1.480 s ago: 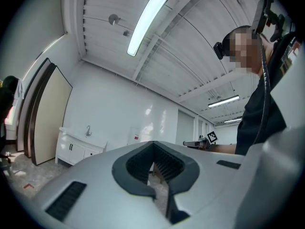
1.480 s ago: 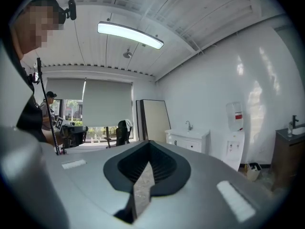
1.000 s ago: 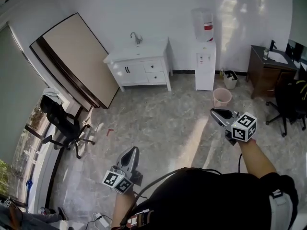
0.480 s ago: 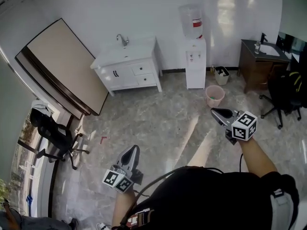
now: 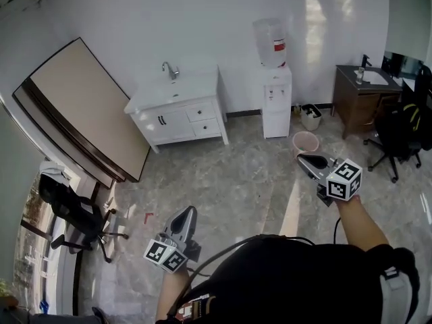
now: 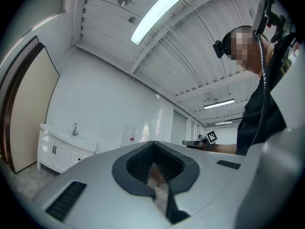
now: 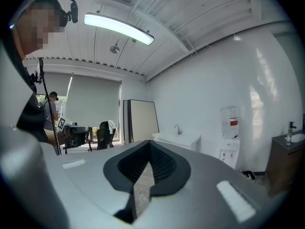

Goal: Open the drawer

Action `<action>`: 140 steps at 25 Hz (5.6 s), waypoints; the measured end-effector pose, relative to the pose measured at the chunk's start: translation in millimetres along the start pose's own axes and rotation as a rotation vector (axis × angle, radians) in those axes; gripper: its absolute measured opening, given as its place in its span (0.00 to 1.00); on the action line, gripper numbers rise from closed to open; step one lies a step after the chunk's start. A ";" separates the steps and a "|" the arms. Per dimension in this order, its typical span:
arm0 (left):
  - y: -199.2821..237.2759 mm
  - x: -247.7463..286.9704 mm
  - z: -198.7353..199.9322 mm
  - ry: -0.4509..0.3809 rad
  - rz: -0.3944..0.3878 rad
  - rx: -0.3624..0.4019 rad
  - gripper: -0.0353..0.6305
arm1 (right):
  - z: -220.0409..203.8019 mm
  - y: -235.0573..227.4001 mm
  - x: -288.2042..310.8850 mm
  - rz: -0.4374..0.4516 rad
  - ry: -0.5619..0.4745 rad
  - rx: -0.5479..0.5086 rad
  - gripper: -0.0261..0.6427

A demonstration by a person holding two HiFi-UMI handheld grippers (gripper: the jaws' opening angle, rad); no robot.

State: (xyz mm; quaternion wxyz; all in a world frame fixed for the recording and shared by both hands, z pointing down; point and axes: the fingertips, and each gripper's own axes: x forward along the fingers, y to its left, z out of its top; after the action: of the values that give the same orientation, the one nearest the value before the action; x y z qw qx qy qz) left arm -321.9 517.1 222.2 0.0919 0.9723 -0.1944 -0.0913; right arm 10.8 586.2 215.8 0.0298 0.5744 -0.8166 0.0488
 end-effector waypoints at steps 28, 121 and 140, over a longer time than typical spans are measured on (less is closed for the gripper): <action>178.6 99.6 -2.9 0.023 0.062 -0.018 0.05 | 1.0 -103.5 200.8 0.052 0.032 0.011 0.03; 656.7 652.6 4.6 0.049 0.057 -0.041 0.05 | 66.7 -601.5 736.1 0.128 0.063 -0.014 0.03; 865.9 650.3 53.5 0.094 -0.051 -0.029 0.05 | 86.7 -567.1 915.4 0.024 0.051 -0.001 0.03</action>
State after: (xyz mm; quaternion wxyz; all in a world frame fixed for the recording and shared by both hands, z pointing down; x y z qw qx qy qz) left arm -55.9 -533.1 263.8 0.1128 0.9787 -0.1638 -0.0508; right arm 235.2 -469.9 251.3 0.0503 0.5631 -0.8224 0.0637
